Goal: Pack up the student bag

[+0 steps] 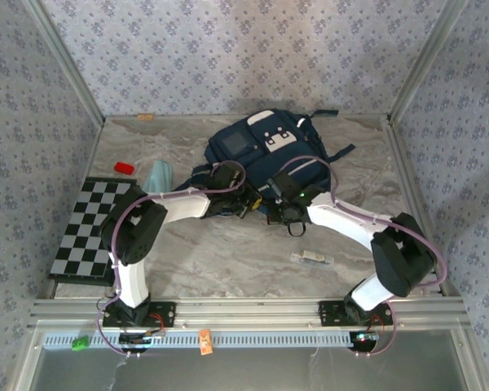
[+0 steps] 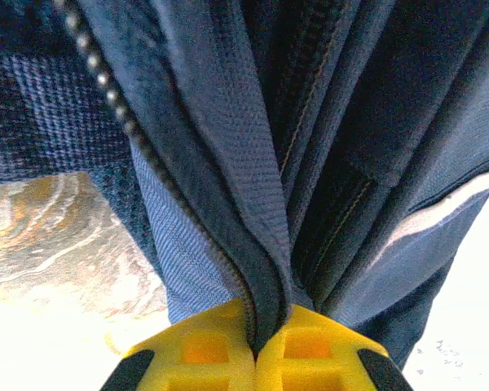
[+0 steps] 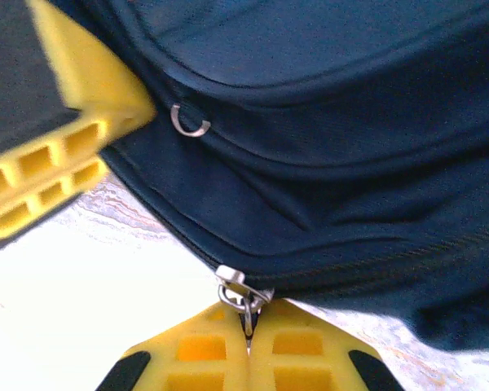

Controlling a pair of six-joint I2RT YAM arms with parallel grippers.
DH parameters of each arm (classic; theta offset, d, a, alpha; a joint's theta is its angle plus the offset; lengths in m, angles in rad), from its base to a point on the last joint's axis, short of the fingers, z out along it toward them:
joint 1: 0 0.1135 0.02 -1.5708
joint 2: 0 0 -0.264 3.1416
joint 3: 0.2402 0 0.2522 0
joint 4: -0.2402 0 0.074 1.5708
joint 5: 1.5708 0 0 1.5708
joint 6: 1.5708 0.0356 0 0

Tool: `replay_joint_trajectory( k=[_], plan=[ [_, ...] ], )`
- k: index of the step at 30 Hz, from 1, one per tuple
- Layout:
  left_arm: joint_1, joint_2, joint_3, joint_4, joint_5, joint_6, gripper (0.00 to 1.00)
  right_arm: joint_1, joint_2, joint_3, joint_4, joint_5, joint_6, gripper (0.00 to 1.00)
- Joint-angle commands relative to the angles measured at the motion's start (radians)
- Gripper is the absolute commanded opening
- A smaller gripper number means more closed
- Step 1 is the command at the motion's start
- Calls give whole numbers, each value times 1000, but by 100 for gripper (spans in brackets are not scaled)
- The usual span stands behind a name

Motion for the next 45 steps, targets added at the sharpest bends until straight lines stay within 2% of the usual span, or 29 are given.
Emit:
replay_joint_trajectory(
  k=[1, 10, 15, 20, 25, 32, 35, 39, 45],
  plan=[
    [73, -52, -9, -107, -65, 90, 0, -34, -79, -46, -147, 38, 7, 0],
    [155, -102, 50, -195, -68, 220, 0, -171, -177, -97, -215, 32, -49, 0],
    [203, -82, 133, -248, -70, 302, 0, -125, -210, -76, -210, -10, -121, 0],
    [240, -21, 266, -283, 3, 413, 0, -19, -189, -71, -127, -81, -117, 0],
    [243, -33, 253, -297, -1, 421, 0, -63, -150, -34, -63, -167, -126, 0],
    [246, -36, 229, -307, 1, 415, 0, -187, -131, -32, 34, -304, -175, 32],
    [246, -32, 231, -305, 3, 413, 0, -216, -101, -25, 75, -354, -181, 41],
    [246, -24, 231, -304, 11, 411, 0, -221, -49, 7, 97, -399, -192, 49],
    [246, -21, 227, -303, 10, 405, 0, -209, 40, 45, 92, -358, -215, 51]
  ],
)
